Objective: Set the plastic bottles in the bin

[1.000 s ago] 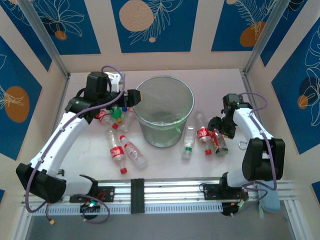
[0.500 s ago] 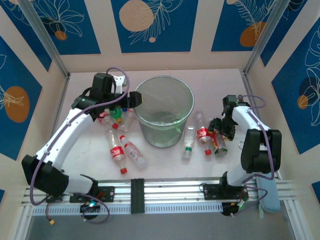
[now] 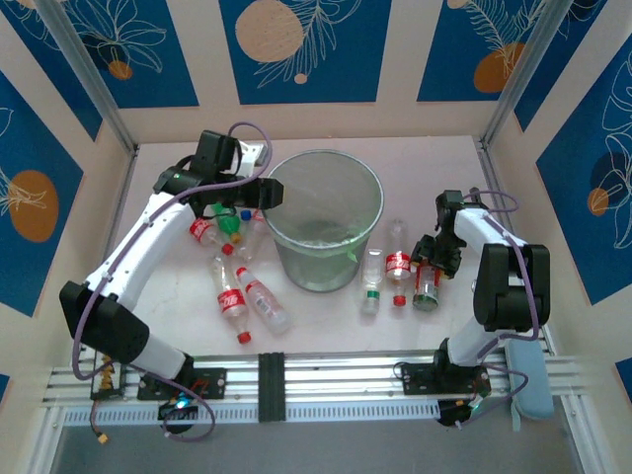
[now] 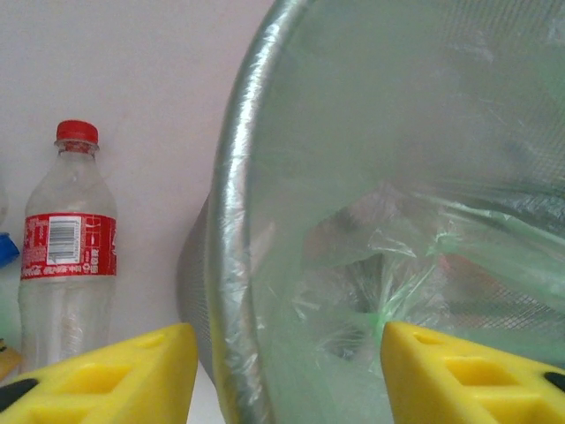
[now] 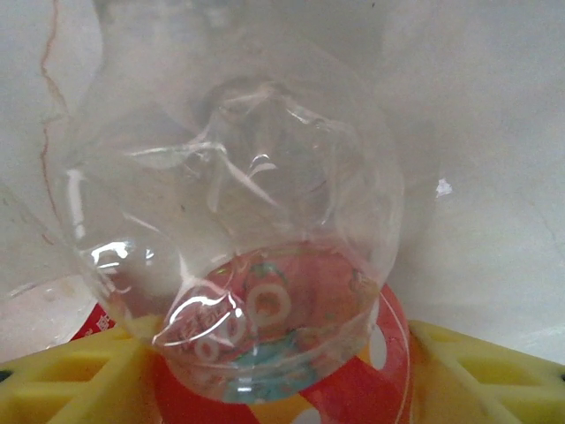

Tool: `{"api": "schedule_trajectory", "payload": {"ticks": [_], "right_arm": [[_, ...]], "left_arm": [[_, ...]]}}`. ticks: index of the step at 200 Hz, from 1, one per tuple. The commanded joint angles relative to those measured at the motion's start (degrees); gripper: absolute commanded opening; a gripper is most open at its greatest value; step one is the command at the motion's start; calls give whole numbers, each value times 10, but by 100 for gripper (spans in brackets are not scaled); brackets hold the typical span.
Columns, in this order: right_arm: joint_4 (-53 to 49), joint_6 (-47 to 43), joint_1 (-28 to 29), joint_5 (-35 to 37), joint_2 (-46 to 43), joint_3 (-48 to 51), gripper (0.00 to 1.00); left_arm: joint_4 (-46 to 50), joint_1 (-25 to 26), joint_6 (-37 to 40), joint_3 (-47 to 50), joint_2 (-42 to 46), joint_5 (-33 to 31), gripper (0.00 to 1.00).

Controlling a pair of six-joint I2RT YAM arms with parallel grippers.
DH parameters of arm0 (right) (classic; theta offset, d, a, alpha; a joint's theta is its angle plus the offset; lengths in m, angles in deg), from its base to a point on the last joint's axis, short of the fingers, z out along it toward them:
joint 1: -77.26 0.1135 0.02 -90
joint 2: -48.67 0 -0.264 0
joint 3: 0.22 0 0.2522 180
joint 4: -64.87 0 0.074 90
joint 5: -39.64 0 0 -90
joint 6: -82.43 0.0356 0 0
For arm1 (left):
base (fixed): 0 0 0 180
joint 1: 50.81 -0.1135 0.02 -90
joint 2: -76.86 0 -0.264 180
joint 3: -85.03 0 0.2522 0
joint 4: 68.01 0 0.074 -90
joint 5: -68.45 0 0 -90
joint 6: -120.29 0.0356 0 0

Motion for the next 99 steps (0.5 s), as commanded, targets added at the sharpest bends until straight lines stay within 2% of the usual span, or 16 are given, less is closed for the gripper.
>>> {"api": "schedule_trajectory", "payload": {"ticks": [1, 52, 99], "right_arm": [[-5, 6, 4, 18, 2, -1, 62], [-31, 0, 5, 31, -32, -22, 58], [-72, -4, 4, 11, -129, -76, 57]], "left_arm": [[12, 6, 15, -15, -6, -9, 55], [11, 9, 14, -17, -7, -22, 49], [12, 9, 14, -18, -7, -30, 46]]}}
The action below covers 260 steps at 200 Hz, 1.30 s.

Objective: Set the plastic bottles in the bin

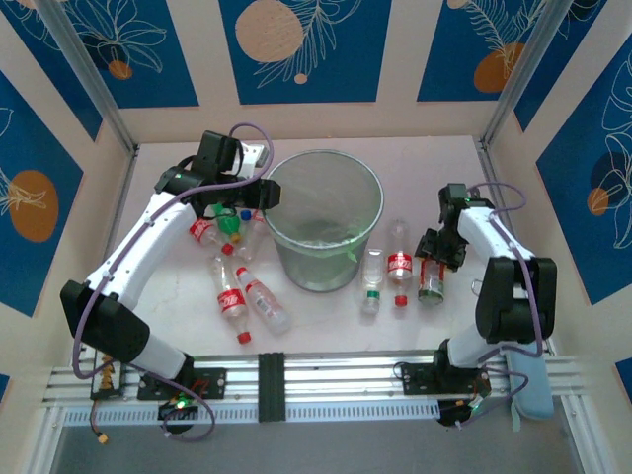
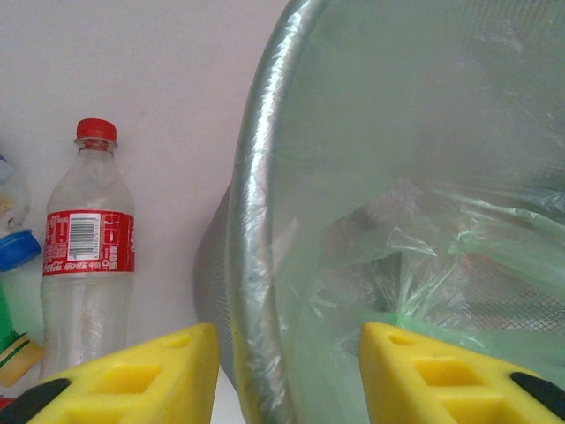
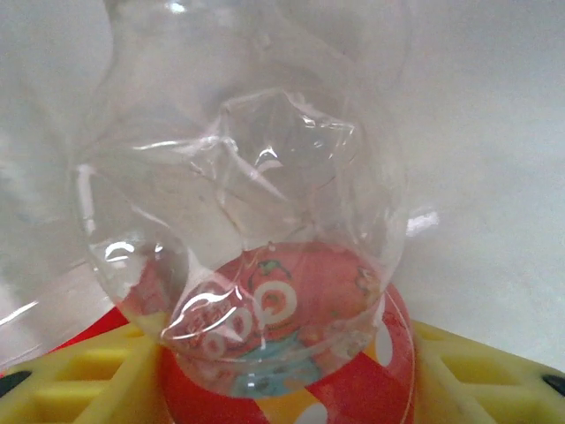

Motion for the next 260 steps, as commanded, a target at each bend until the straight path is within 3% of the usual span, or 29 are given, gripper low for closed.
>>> {"api": "schedule_trajectory", "payload": {"ticks": [1, 36, 69, 97, 144, 175, 216, 260], "right_arm": [[-38, -4, 0, -18, -65, -46, 57], [-32, -13, 2, -131, -167, -112, 57], [-69, -2, 31, -163, -188, -241, 56], [-65, 6, 108, -145, -180, -345, 55], [6, 6, 254, -177, -96, -442, 52], [-11, -20, 323, -182, 8, -509, 52], [-44, -53, 357, -192, 83, -517, 52], [-36, -67, 378, -187, 99, -450, 52]], "left_arm": [[7, 6, 9, -18, -5, -8, 46], [-4, 7, 3, -14, -6, -10, 43], [-14, 7, -2, -12, -9, -6, 41], [-22, 8, -9, -12, -14, -4, 36], [-45, 12, -33, -6, -14, -7, 32], [-58, 17, -49, -2, -15, -10, 30], [-60, 22, -55, -6, -15, -21, 29], [-61, 23, -59, -5, -17, -29, 28]]}}
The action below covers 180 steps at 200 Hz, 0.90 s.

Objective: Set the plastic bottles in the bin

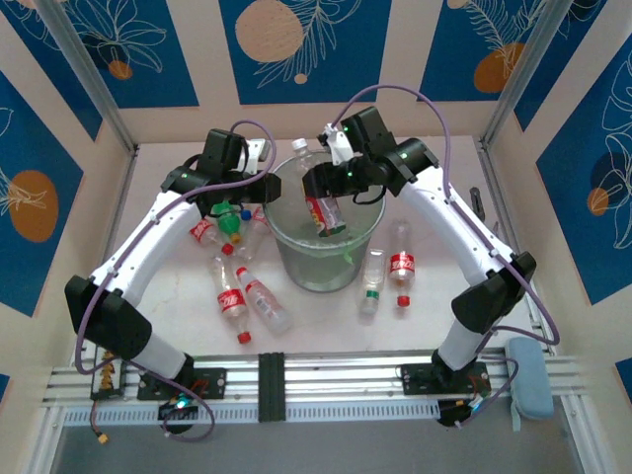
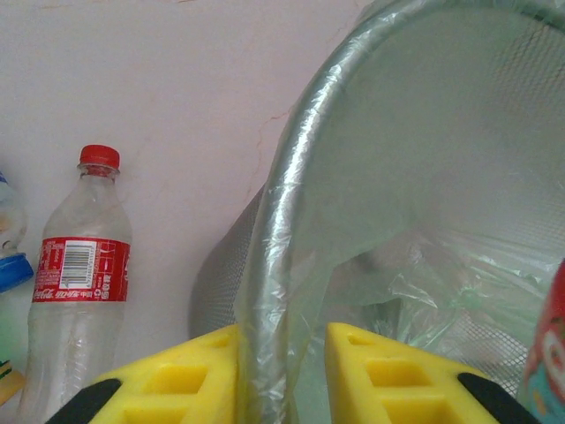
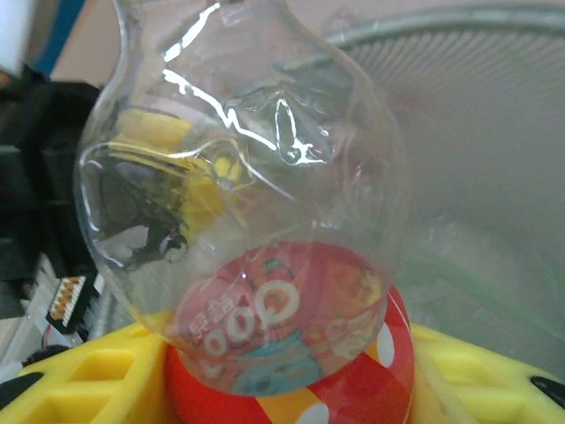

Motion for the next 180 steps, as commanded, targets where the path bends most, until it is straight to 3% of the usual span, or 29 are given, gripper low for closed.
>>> {"api": "schedule_trajectory", "payload": {"ticks": [1, 48, 92, 180], "right_arm": [[-5, -20, 9, -12, -7, 30, 52], [9, -45, 15, 12, 5, 91, 53], [3, -58, 32, 82, 35, 117, 54], [45, -50, 41, 71, 47, 149, 78]], "left_arm": [[-13, 11, -8, -5, -5, -3, 28], [-23, 12, -14, 4, -6, -9, 26], [-27, 14, -17, 5, -10, -12, 24], [-33, 18, -22, 11, -11, -18, 24]]}}
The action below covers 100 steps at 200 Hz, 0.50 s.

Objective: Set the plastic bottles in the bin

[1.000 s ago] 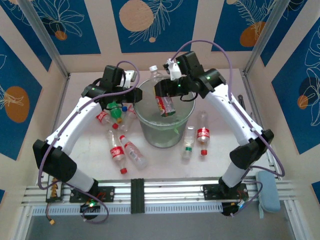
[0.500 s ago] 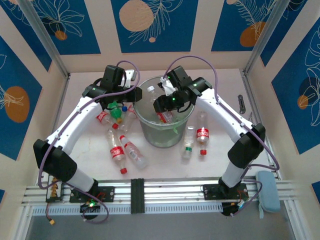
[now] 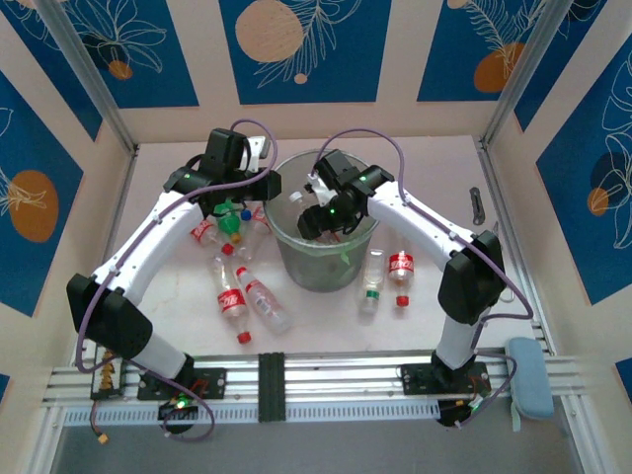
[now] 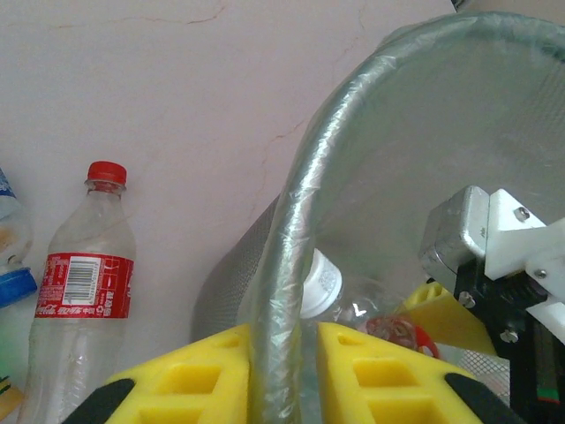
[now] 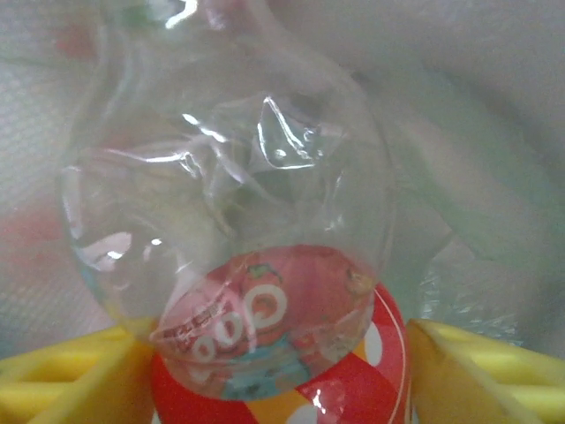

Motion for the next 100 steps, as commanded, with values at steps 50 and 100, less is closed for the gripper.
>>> {"api": "schedule_trajectory", "payload": {"ticks": [50, 100], "right_arm": [[-7, -7, 12, 2, -42, -18, 88], [-28, -4, 17, 28, -137, -62, 88]], "left_arm": [[-9, 14, -7, 8, -10, 1, 23], [-12, 14, -8, 10, -12, 0, 23]]}}
